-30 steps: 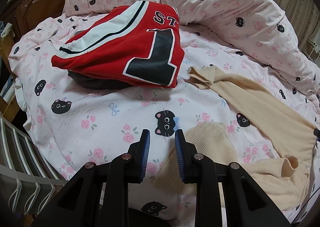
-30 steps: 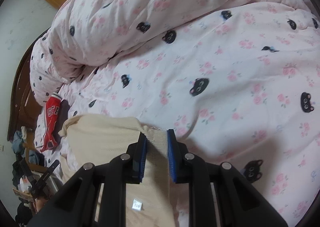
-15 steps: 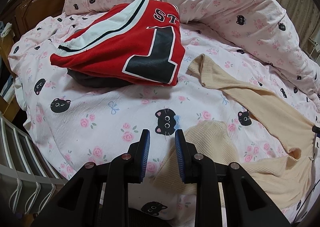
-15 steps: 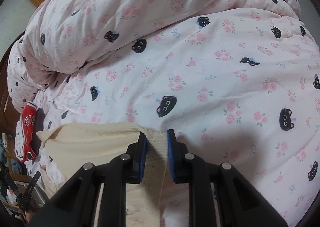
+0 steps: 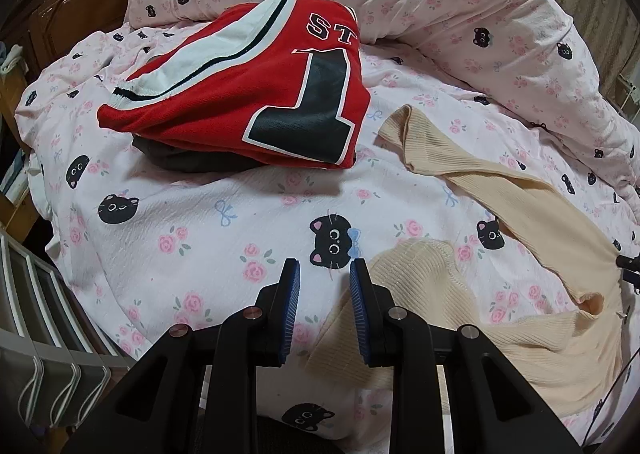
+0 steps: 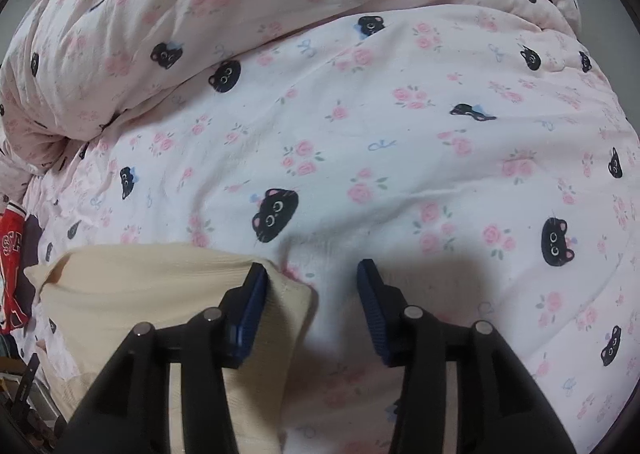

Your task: Fold clothes

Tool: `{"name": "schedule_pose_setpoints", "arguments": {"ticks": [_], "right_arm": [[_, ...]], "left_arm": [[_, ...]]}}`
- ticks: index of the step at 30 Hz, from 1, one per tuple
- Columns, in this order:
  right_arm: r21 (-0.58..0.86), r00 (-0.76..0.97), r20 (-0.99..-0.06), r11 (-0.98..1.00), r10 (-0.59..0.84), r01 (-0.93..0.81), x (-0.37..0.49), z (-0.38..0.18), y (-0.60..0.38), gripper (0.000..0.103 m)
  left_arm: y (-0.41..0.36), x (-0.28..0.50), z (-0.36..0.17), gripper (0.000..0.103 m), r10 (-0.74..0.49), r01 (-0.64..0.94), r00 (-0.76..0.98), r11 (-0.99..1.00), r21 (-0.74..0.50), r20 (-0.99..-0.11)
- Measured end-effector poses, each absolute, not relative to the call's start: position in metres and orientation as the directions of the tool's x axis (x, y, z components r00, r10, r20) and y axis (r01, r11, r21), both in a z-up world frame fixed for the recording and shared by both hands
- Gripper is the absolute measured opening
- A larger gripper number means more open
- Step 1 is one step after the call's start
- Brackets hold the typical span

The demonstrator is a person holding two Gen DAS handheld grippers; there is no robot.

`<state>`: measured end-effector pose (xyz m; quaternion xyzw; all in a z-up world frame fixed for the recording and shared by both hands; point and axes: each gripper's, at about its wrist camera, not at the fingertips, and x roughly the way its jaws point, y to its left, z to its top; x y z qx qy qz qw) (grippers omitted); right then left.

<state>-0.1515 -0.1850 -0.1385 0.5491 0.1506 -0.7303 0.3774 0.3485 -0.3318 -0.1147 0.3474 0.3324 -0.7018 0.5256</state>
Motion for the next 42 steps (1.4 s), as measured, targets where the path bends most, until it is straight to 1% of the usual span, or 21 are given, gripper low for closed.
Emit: {"name": "schedule_pose_setpoints", "arguments": {"ticks": [2, 4, 10, 14, 20, 31, 42], "right_arm": [[0.197, -0.125, -0.91, -0.679, -0.394, 0.708, -0.155, -0.135, -0.179, 0.058], [0.224, -0.113, -0.902, -0.674, -0.417, 0.704, -0.158, -0.132, -0.174, 0.061], [0.374, -0.017, -0.857, -0.645, -0.514, 0.666, -0.165, -0.125, -0.154, 0.061], [0.426, 0.005, -0.837, -0.644, -0.548, 0.635, -0.172, -0.12, -0.136, 0.062], [0.382, -0.032, -0.849, -0.655, -0.527, 0.652, -0.171, -0.118, -0.107, 0.062], [0.42, 0.019, -0.823, -0.585, -0.568, 0.694, -0.126, -0.126, -0.062, 0.062], [0.437, 0.028, -0.794, -0.538, -0.608, 0.721, -0.088, -0.137, -0.042, 0.062]], "left_arm": [[-0.332, 0.348, -0.115, 0.023, -0.507, 0.969, -0.204, -0.228, -0.098, -0.838], [-0.331, 0.348, -0.115, 0.023, -0.508, 0.968, -0.202, -0.231, -0.094, -0.837], [-0.331, 0.345, -0.114, 0.023, -0.509, 0.969, -0.202, -0.227, -0.095, -0.837], [-0.331, 0.346, -0.114, 0.023, -0.511, 0.969, -0.2, -0.229, -0.092, -0.836], [-0.331, 0.347, -0.114, 0.023, -0.511, 0.969, -0.201, -0.228, -0.093, -0.836], [-0.332, 0.348, -0.116, 0.024, -0.499, 0.97, -0.201, -0.223, -0.099, -0.843], [-0.333, 0.347, -0.115, 0.026, -0.496, 0.97, -0.202, -0.222, -0.102, -0.845]]}}
